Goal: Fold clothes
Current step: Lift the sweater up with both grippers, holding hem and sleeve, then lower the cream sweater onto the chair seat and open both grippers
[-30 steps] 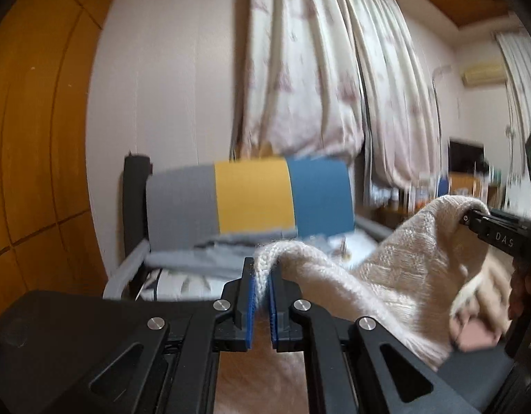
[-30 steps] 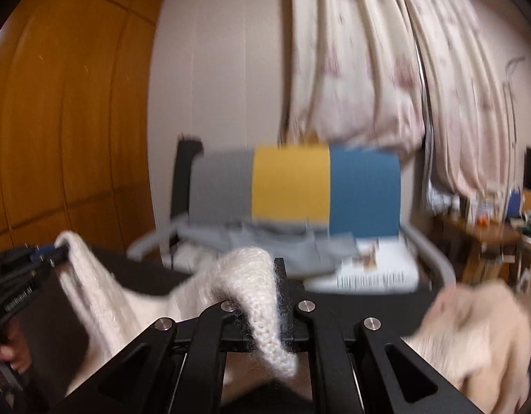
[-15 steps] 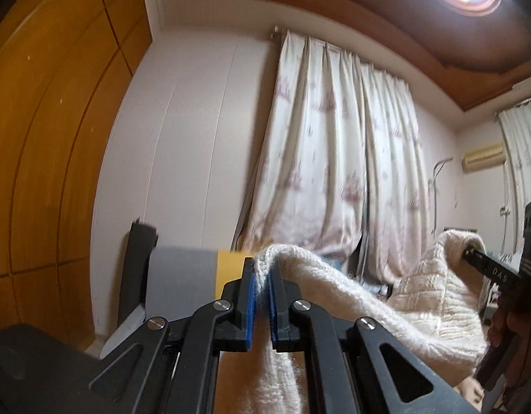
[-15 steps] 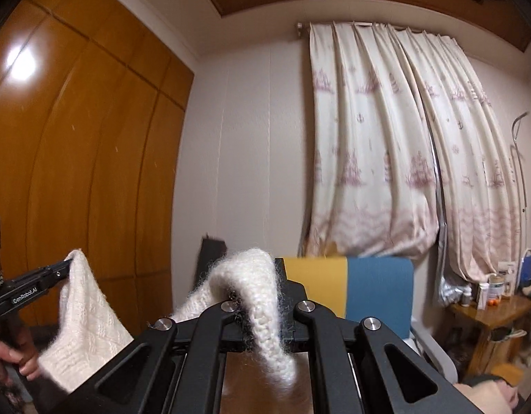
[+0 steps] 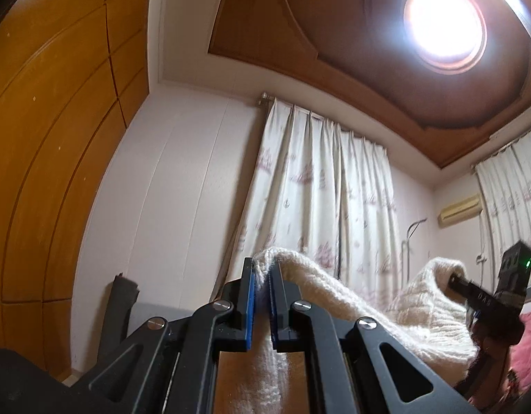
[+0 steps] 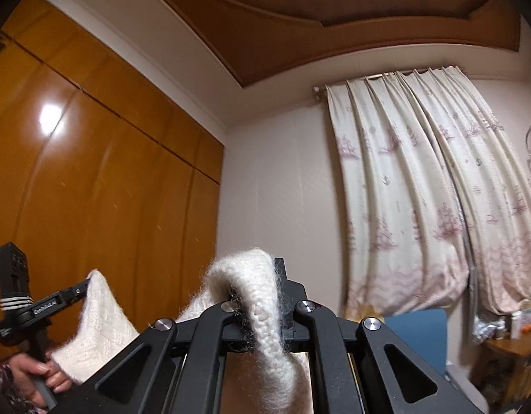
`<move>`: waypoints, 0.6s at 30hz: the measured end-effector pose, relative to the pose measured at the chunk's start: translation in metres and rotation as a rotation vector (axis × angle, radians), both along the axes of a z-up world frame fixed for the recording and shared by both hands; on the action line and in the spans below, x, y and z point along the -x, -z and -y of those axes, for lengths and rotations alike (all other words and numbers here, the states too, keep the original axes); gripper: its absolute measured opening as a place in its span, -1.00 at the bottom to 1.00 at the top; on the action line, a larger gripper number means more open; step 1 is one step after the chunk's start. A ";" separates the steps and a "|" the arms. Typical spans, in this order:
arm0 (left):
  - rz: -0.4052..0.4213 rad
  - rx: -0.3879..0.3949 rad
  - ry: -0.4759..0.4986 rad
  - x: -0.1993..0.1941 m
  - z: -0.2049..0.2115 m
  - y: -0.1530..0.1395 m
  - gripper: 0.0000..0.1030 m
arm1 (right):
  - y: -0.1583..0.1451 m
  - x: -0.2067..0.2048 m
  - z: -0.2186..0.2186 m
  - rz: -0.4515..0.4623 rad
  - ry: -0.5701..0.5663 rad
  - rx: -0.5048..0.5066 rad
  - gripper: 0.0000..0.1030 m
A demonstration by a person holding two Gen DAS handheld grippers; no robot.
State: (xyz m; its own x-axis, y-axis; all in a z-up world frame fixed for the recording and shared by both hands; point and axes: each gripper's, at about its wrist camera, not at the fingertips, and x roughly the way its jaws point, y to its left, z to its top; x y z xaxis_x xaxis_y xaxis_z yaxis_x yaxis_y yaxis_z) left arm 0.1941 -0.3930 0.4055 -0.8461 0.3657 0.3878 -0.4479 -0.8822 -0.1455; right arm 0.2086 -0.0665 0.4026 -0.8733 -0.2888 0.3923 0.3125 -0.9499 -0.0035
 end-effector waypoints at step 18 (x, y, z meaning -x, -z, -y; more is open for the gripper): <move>0.460 0.022 -0.065 0.139 -0.001 0.150 -0.88 | 0.160 0.194 0.017 0.620 -0.041 0.051 -0.89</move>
State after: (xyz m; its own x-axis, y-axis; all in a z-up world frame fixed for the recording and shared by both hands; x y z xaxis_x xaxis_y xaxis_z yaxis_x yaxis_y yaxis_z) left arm 0.0548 -0.3919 0.2551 -0.9499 0.3098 -0.0409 -0.2844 -0.9115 -0.2970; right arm 0.0143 -0.0834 0.2426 -0.9317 -0.3208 -0.1703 0.2777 -0.9314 0.2352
